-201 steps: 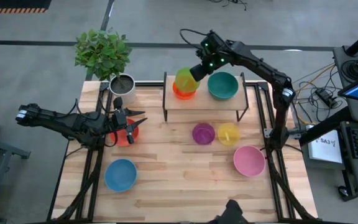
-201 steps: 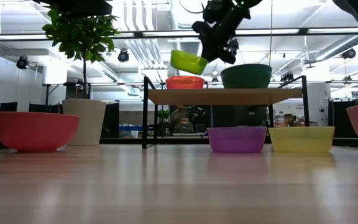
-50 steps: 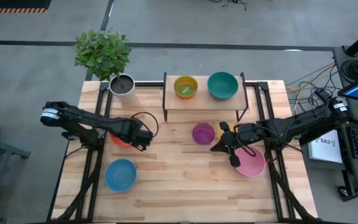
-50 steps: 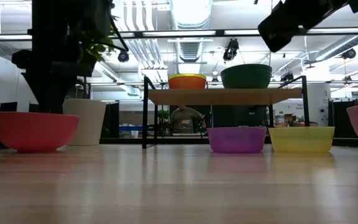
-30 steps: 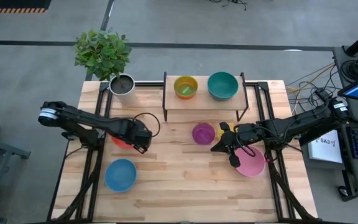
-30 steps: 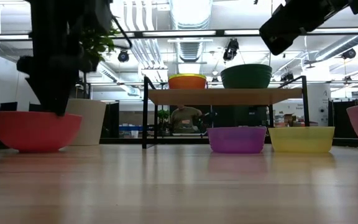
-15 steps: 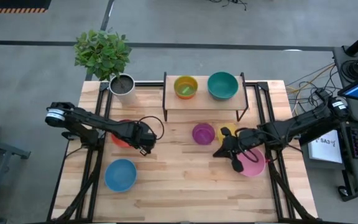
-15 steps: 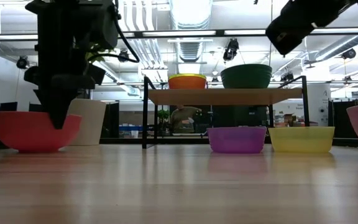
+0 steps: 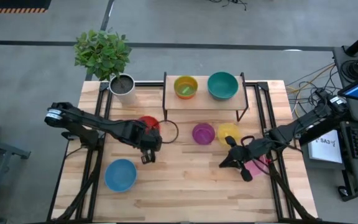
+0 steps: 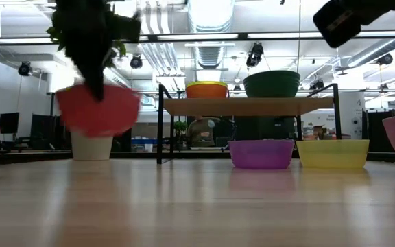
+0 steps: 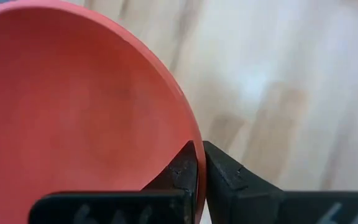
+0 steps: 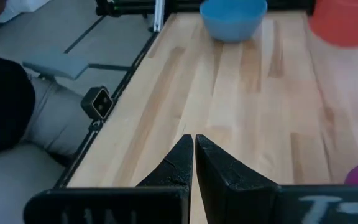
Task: Place and stack bowls onto a shelf
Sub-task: Stack the large orange bowl on top of the large dark green bowl on the shelf
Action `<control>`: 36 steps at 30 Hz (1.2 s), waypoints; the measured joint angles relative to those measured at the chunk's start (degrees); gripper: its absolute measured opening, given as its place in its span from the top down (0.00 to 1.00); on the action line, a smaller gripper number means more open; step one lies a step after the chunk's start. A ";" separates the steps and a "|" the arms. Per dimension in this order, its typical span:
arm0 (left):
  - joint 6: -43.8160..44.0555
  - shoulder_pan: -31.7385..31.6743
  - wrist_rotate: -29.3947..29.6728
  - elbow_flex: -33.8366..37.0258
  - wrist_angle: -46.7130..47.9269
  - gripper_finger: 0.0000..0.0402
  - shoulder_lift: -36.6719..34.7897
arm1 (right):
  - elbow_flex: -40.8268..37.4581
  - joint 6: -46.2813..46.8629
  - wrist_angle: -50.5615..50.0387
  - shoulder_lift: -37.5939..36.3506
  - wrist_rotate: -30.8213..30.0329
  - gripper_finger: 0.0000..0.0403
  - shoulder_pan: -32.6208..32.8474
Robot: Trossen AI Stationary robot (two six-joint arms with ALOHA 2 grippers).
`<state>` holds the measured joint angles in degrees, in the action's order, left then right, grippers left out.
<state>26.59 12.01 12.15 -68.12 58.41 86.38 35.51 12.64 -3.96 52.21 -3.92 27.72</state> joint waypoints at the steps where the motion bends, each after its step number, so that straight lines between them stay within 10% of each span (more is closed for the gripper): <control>1: -3.19 0.45 0.42 -2.05 0.05 1.00 0.18 | -0.15 -0.95 0.33 -0.41 -0.21 0.98 0.37; 22: -55.16 -7.86 9.44 -43.55 -5.19 1.00 18.63 | -6.63 -5.81 5.31 -11.36 1.37 0.98 2.32; 36: -60.30 -16.27 -1.17 -57.55 -9.02 1.00 27.72 | -9.40 -6.44 5.13 -16.74 1.35 0.98 4.02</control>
<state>-33.71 -4.26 10.98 -125.67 49.39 114.10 26.11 6.21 1.17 35.46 -2.57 31.75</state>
